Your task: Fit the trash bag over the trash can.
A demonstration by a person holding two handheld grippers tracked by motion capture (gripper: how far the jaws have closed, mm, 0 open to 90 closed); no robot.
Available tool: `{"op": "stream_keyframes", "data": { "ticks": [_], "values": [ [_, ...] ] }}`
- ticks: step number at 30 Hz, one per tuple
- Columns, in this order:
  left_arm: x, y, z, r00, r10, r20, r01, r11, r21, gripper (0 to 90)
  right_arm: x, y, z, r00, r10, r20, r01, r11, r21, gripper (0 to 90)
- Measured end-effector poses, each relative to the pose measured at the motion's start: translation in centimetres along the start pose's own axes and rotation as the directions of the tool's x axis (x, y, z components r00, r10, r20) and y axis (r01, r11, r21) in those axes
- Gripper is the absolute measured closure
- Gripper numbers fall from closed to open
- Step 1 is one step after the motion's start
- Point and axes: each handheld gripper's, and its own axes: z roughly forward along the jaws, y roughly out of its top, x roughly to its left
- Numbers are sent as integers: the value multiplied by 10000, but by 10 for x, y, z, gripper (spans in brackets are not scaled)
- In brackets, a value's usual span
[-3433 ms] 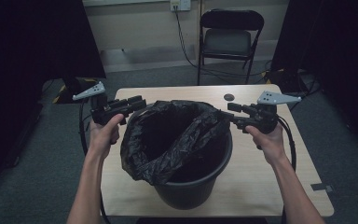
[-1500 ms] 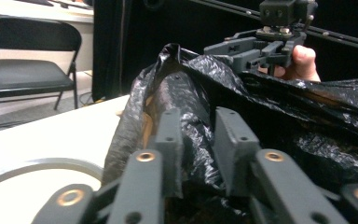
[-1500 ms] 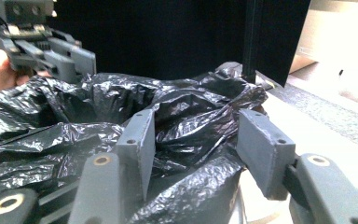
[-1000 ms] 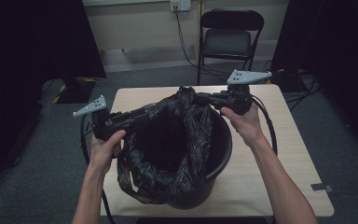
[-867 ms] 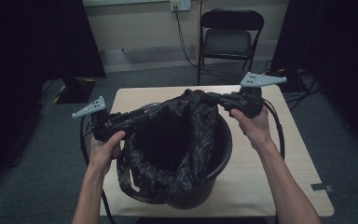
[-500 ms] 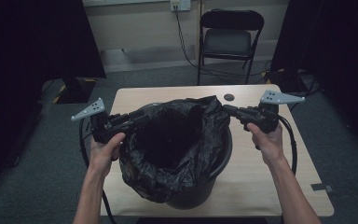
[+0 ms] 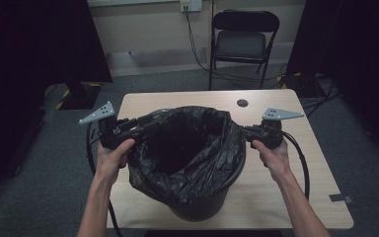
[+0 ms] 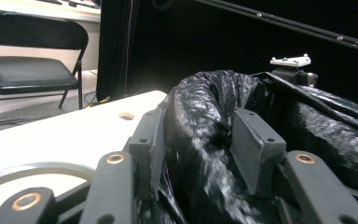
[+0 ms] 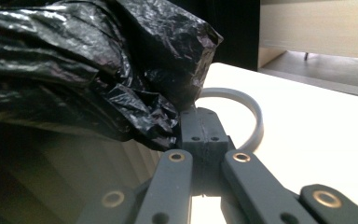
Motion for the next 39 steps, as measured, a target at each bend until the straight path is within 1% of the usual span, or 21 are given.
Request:
{"op": "stream_keyframes", "data": {
  "ticks": [1,3,4,5,6,8,9,13,16,19,22,24,26,27,30,32,33,34,36,37,39],
  "values": [
    [1,2,2,10000,10,-4,-9,10000,94,532,-1,-1,0,10000,29,-81,-29,10000,-21,900],
    [3,6,4,10000,-14,50,14,10000,37,524,0,-2,2,9999,-54,-96,55,9999,97,900],
    [4,7,5,9999,-39,97,39,10000,-20,530,1,-1,1,9999,-113,-57,114,9998,167,900],
    [5,8,5,9996,-4,279,6,10000,-67,562,1,0,1,9998,-182,-16,182,9997,184,882],
    [5,9,5,9994,130,306,-129,9999,-48,661,1,2,0,9998,-207,73,206,9997,106,783],
    [5,8,4,9998,163,92,-163,9999,-26,739,0,7,-4,9997,-172,191,173,9998,-76,692],
    [7,8,3,9997,98,204,-97,9999,-93,758,0,9,-6,9996,-153,226,157,9997,-191,646],
    [5,5,-4,9997,99,227,-96,9998,-147,757,0,20,-12,9984,-174,543,195,9990,-390,541],
    [-1,2,-14,9997,212,104,-211,9997,-123,727,-1,27,-19,9978,-146,644,191,9973,-703,514],
    [-9,-1,-24,9992,408,-24,-408,9991,-74,710,-1,33,-22,9965,-169,819,232,9967,-772,481],
    [-11,0,-31,9988,479,126,-481,9988,105,690,-1,38,-22,9962,-137,864,212,9960,-867,446],
    [-9,5,-32,9984,496,268,-496,9988,-7,658,-1,42,-21,9959,-129,894,209,9958,-892,440],
    [-5,12,-29,9990,399,225,-394,9990,-221,613,-1,46,-19,9959,-156,896,239,9954,-924,436],
    [-2,18,-24,9981,401,459,-386,9987,-333,610,0,48,-18,9956,-161,919,248,9953,-938,436],
    [3,28,-6,9970,471,615,-468,9989,-66,565,1,55,-17,9959,-186,885,279,9941,-1049,436],
    [6,29,8,9970,433,646,-456,9983,358,557,2,59,-17,9961,-185,860,282,9932,-1128,435],
    [7,27,15,9972,440,605,-477,9970,615,564,2,60,-17,9961,-211,853,309,9927,-1163,433],
    [8,26,18,9971,464,603,-505,9964,685,604,3,61,-18,9963,-242,823,339,9924,-1183,429],
    [8,21,19,9983,494,312,-516,9960,726,697,5,63,-18,9963,-303,810,398,9922,-1181,426],
    [9,20,18,9985,478,257,-496,9959,755,727,7,64,-19,9964,-314,789,406,9921,-1186,424],
    [9,16,13,9987,390,338,-410,9972,620,726,9,65,-20,9970,-358,682,440,9915,-1227,418]
  ]
}}
